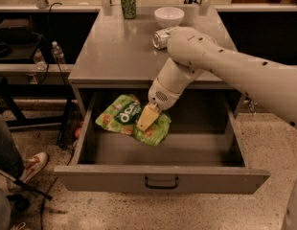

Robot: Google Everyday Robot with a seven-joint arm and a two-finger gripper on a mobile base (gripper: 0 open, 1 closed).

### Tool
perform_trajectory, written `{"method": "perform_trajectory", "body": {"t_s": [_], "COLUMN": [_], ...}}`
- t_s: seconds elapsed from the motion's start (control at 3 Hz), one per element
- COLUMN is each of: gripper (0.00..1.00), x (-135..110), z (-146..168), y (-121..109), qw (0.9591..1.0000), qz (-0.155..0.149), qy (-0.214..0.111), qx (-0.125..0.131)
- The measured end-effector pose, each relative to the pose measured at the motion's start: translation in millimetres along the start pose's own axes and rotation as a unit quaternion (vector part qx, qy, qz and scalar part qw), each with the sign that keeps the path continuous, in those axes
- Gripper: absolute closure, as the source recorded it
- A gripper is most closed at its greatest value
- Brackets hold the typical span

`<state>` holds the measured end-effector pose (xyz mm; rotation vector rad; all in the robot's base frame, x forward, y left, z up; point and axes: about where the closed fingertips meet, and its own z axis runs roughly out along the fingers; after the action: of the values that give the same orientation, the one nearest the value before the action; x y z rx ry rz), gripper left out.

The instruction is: Place green rice chip bag into top drawer

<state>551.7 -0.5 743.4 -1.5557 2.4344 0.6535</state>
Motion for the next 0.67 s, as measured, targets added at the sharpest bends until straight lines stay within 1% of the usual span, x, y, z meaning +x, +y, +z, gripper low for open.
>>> {"method": "perform_trajectory", "body": {"t_s": [0.33, 0.67], "gripper": [1.0, 0.97], "x": [-6.6, -6.0], "z": [6.3, 10.6], "y": [-23.7, -54.2], "qw": [0.9984, 0.9891], "qz": [0.018, 0.07], "qy": [-0.043, -0.092], "qx": [0.03, 0.091]}}
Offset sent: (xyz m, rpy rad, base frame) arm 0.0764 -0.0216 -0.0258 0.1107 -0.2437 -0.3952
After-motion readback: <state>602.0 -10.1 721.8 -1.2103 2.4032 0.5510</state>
